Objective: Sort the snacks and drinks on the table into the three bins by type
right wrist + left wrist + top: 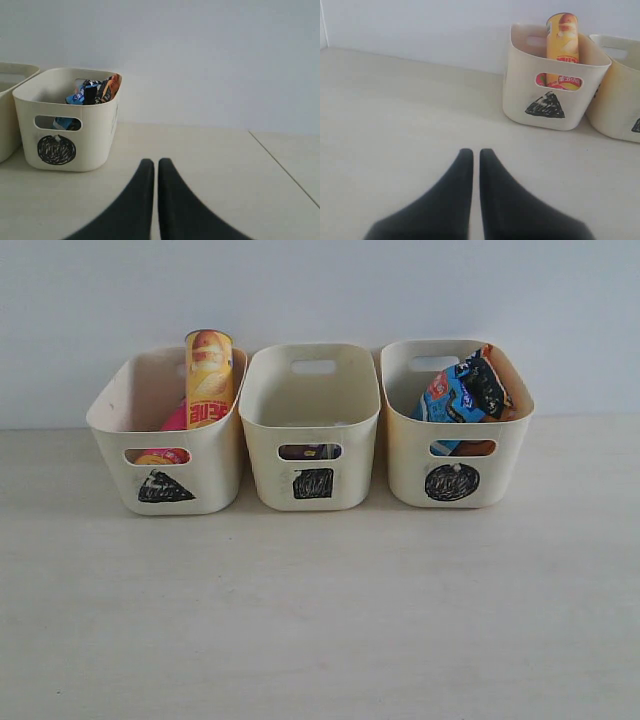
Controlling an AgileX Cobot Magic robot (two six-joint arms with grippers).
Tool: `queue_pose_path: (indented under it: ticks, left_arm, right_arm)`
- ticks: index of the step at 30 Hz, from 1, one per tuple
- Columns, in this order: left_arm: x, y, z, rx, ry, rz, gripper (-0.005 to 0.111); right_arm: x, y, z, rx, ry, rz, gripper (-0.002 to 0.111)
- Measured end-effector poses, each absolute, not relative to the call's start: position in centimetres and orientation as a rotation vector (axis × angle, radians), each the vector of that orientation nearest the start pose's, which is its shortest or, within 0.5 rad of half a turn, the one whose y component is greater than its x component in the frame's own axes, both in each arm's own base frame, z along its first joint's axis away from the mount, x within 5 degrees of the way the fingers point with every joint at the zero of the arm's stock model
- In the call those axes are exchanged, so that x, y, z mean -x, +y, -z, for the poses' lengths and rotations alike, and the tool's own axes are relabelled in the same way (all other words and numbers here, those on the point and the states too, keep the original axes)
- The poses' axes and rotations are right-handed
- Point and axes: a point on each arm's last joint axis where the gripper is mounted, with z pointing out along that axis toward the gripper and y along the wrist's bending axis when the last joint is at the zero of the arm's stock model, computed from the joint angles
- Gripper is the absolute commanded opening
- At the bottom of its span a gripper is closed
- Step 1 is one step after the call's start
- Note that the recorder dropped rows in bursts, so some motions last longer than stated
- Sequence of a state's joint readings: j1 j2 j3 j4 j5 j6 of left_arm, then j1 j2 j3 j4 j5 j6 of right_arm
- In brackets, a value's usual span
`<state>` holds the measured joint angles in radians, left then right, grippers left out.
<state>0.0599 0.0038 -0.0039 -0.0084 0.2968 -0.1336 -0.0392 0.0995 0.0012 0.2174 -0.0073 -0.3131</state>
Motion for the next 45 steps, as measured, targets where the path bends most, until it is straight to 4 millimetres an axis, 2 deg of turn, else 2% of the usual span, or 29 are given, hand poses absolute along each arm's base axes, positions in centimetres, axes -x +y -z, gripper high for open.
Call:
queue_pose_path:
  ticks: [11,13,16,20,32,40,45]
  left_arm:
    - [-5.4,0.3,-18.7,0.179,1.774,0.063,0.004]
    - [-5.4,0.3,-18.7,0.179,1.774,0.063,0.004]
    - [-5.4,0.3,-18.7,0.179,1.774,0.063,0.004]
    - [-5.4,0.3,-18.7,0.179,1.774,0.063,0.004]
    - [-5.4,0.3,-18.7,0.179,1.775,0.063,0.004]
    - [-5.4,0.3,-18.7,0.179,1.775,0.063,0.004]
    - [-5.4,0.3,-18.7,0.179,1.775,0.063,0.004]
  right_arm:
    - [-6.5,-0.3,-20.7,0.044,1.579,0.107,0.001]
    - [-6.5,-0.2,-20.3,0.039,1.629,0.082,0.001]
    - [-6.3,0.2,-19.0,-0.042,1.774,-0.042,0.001]
    - [-6.2,0.2,-18.4,-0.113,1.83,-0.105,0.001]
    - [-5.4,0.2,-18.2,-0.028,1.824,-0.027,0.001]
    - [-5.4,0.2,-18.2,-0.028,1.824,-0.027,0.001]
    - [-5.4,0.2,-18.2,-0.096,1.822,-0.08,0.001]
